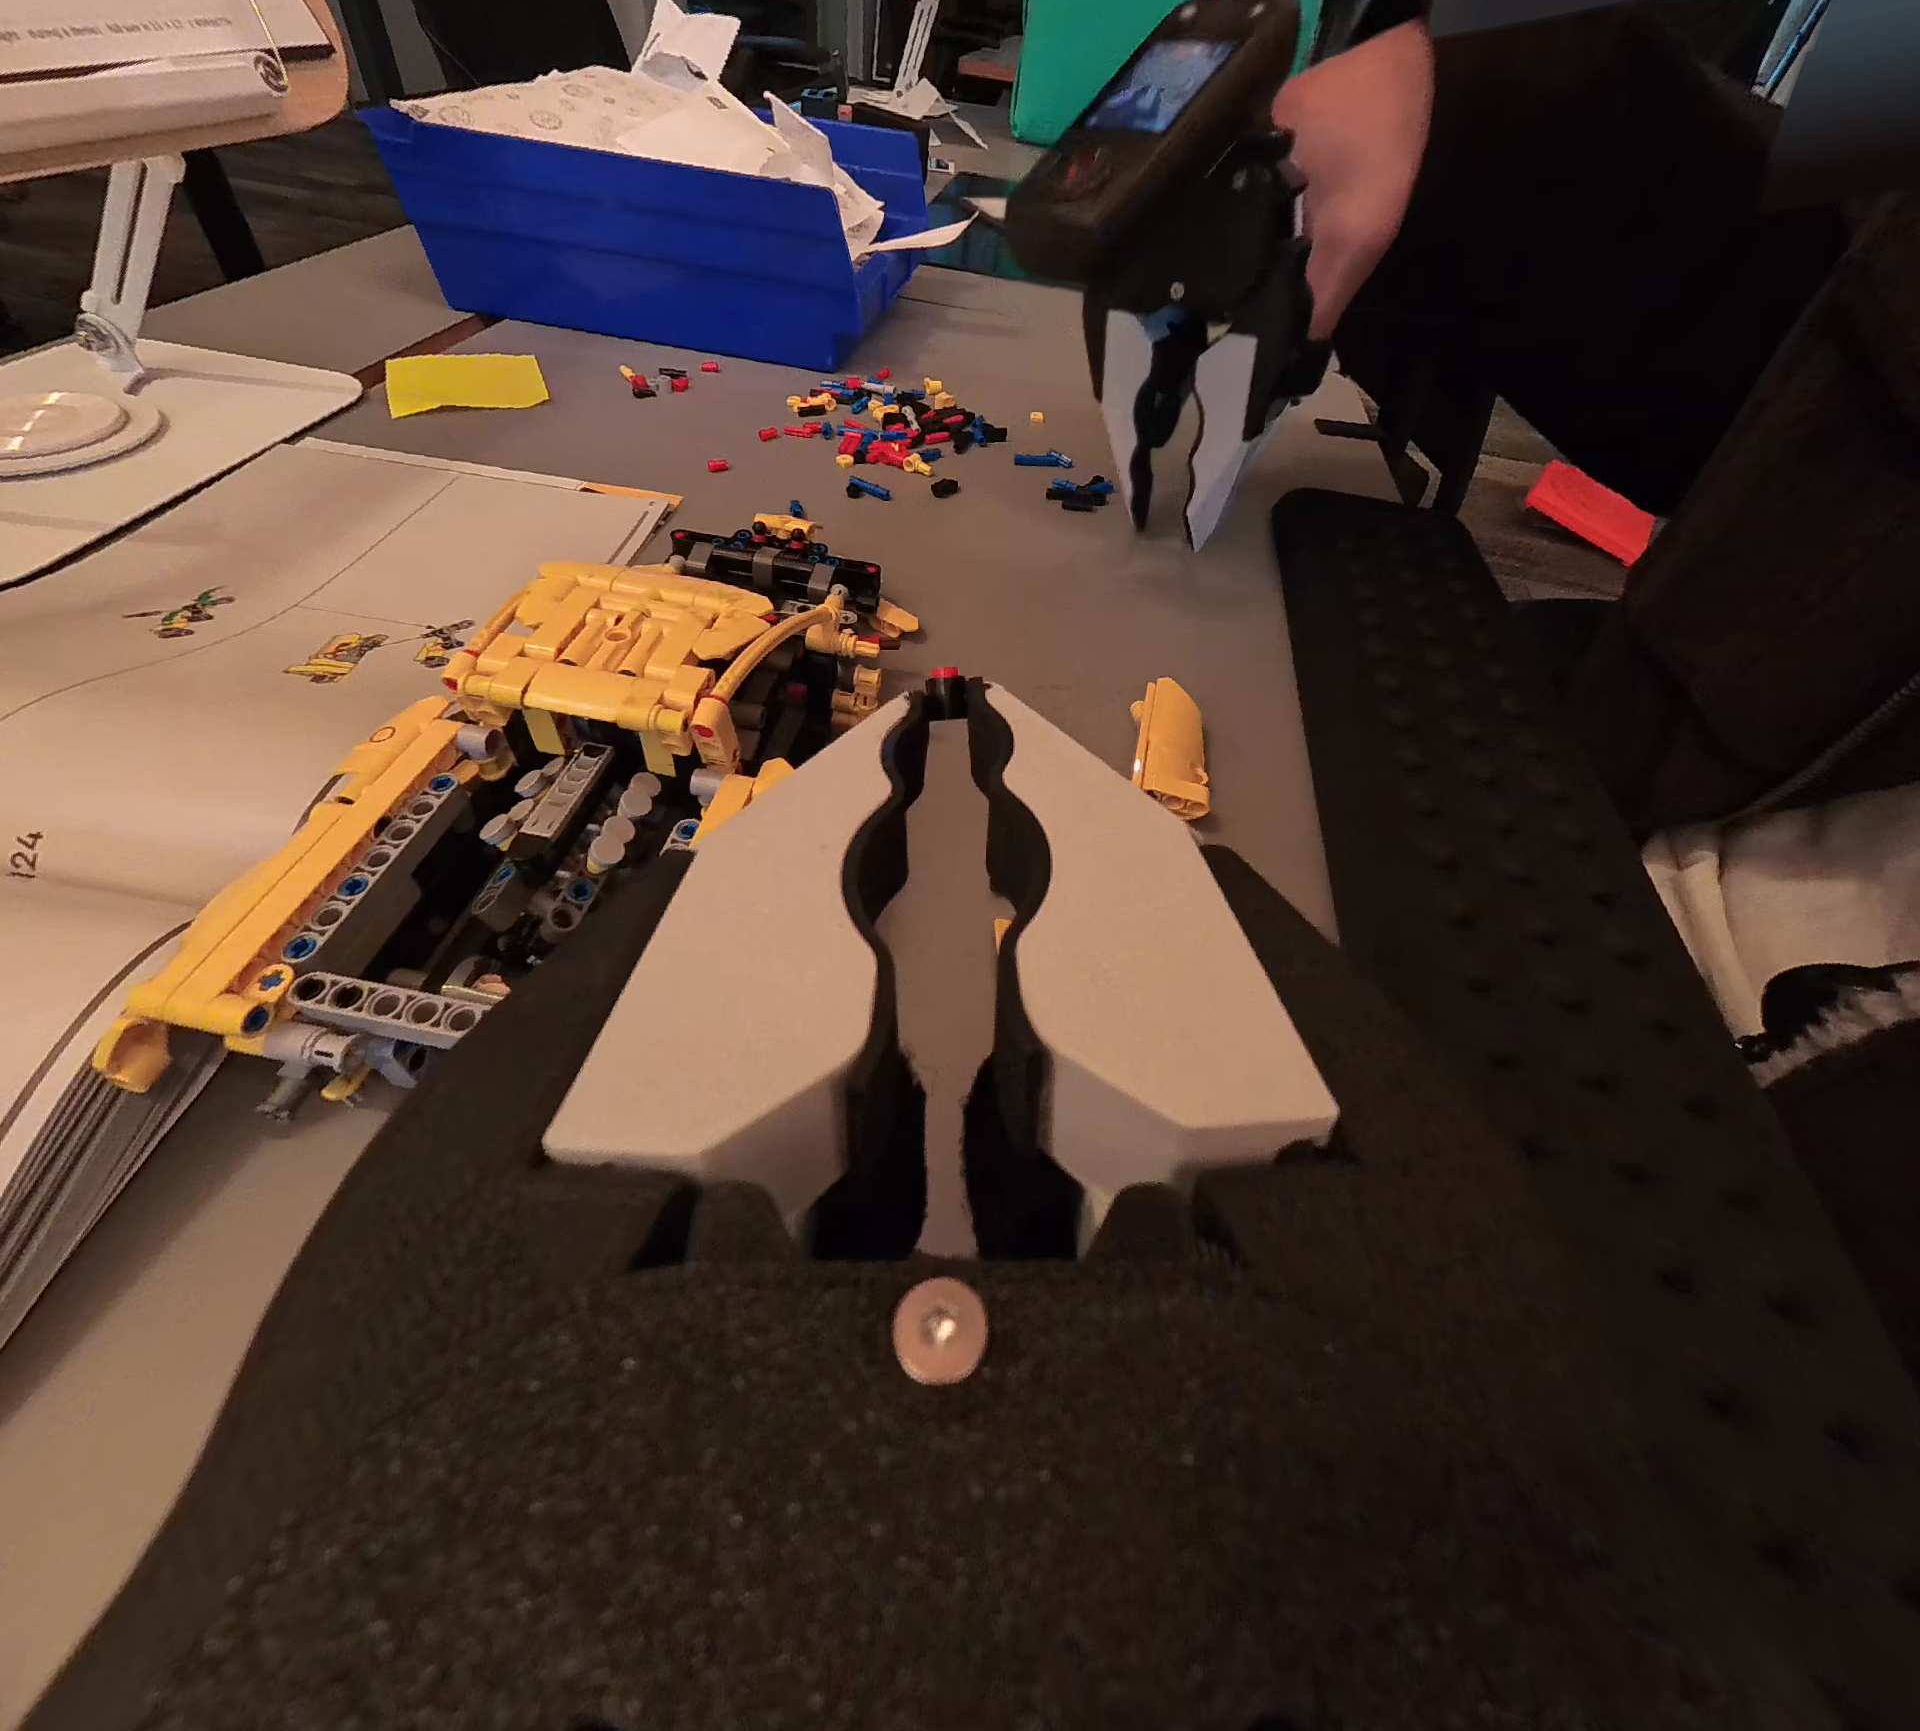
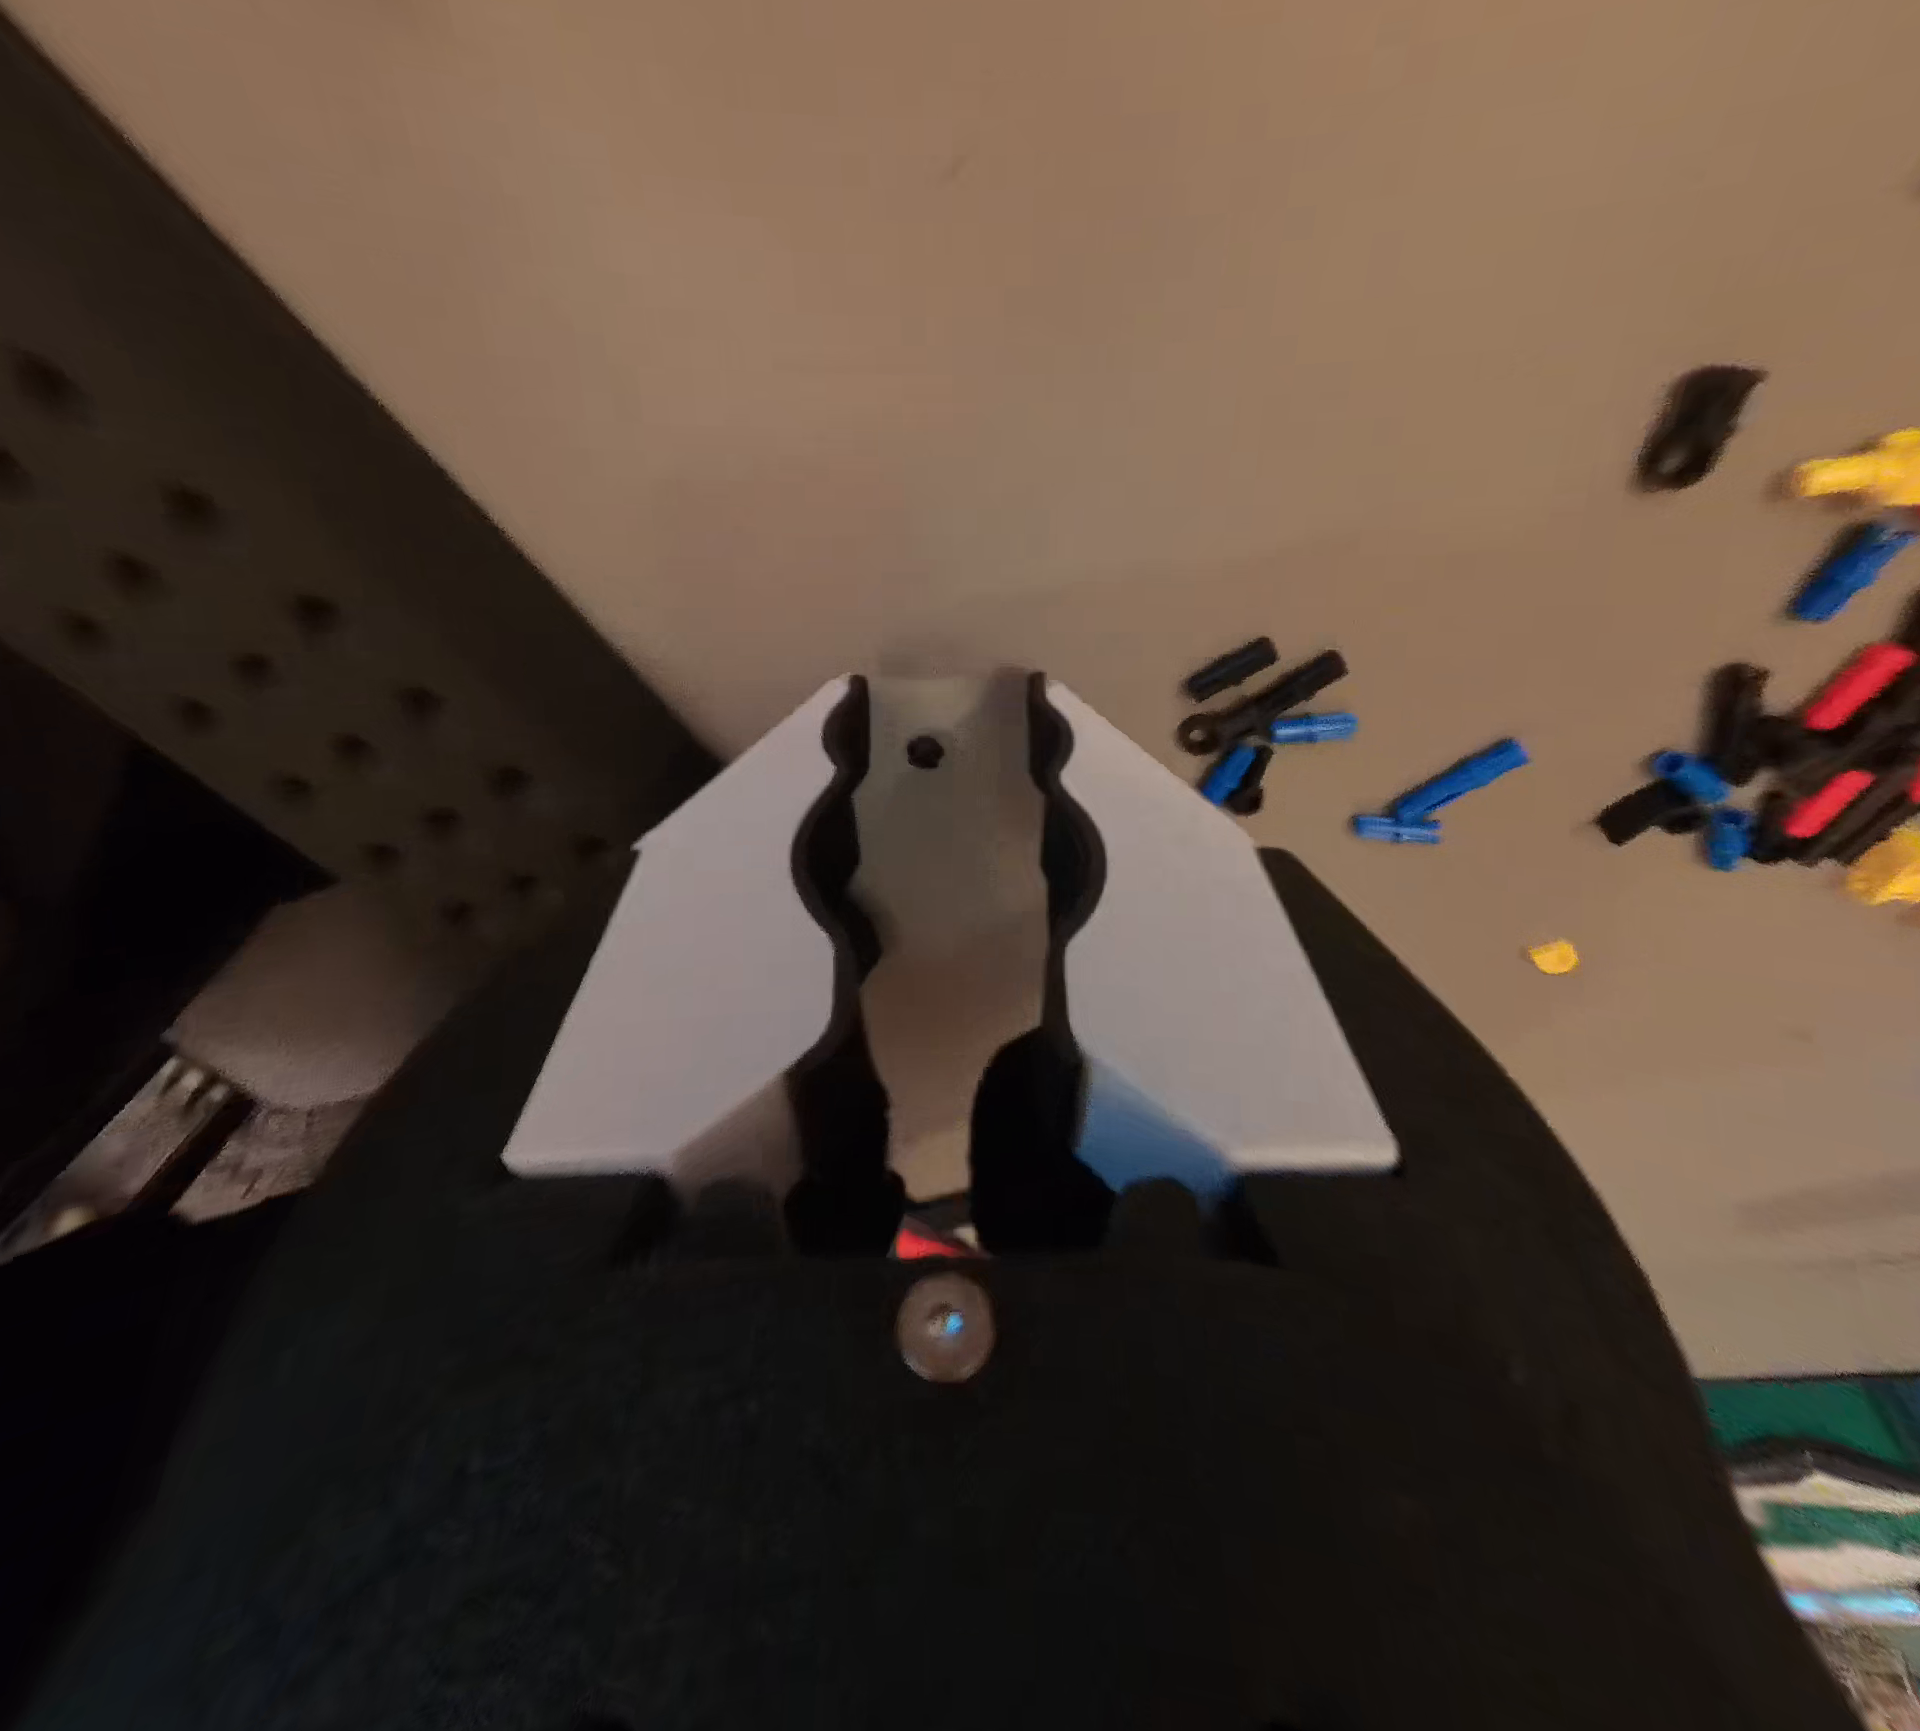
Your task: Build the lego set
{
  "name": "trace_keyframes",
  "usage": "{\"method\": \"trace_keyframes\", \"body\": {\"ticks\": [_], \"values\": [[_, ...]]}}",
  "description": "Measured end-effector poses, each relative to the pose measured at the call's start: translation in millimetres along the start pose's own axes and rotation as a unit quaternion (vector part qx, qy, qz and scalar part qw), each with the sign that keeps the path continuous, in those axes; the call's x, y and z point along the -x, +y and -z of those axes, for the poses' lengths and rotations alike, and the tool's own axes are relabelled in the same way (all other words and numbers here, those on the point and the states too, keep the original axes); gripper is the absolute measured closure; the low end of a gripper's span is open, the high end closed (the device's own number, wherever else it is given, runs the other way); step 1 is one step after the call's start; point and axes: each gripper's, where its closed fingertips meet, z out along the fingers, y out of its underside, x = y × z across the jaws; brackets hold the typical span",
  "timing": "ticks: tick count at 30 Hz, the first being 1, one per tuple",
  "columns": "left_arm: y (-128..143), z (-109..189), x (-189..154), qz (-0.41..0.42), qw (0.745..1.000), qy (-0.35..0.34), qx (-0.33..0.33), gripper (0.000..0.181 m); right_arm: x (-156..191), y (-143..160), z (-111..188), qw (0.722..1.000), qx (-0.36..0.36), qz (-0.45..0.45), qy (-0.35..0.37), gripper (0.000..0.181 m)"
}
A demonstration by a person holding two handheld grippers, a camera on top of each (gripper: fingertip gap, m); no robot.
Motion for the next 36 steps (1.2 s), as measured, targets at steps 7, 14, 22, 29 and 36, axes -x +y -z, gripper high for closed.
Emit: {"method": "trace_keyframes", "body": {"ticks": [7, 14, 22, 29, 36], "values": [[-2.7, 1.0, -1.2, 0.000, 1.000, 0.002, -0.005, 0.174, -9.7, 18.0, 10.1, 0.987, -0.155, 0.027, 0.043, 0.163], [-3.1, 0.5, -1.9, -0.006, 1.000, -0.002, -0.005, 0.174, 3.3, 14.4, -1.4, 0.935, -0.347, 0.027, 0.059, 0.166], [1.5, -3.4, -4.2, -0.001, 1.000, 0.004, 0.002, 0.174, 2.5, 7.1, 0.3, 0.930, -0.354, 0.034, 0.092, 0.177], [-4.8, -12.4, -22.2, 0.004, 0.999, 0.035, -0.017, 0.174, 19.0, -32.2, 48.7, 0.883, -0.465, 0.026, 0.053, 0.177], [-12.4, -22.3, -45.0, -0.023, 0.997, 0.061, -0.039, 0.174, 102.6, -160.2, 144.7, 0.750, -0.649, 0.077, -0.103, 0.177]]}}
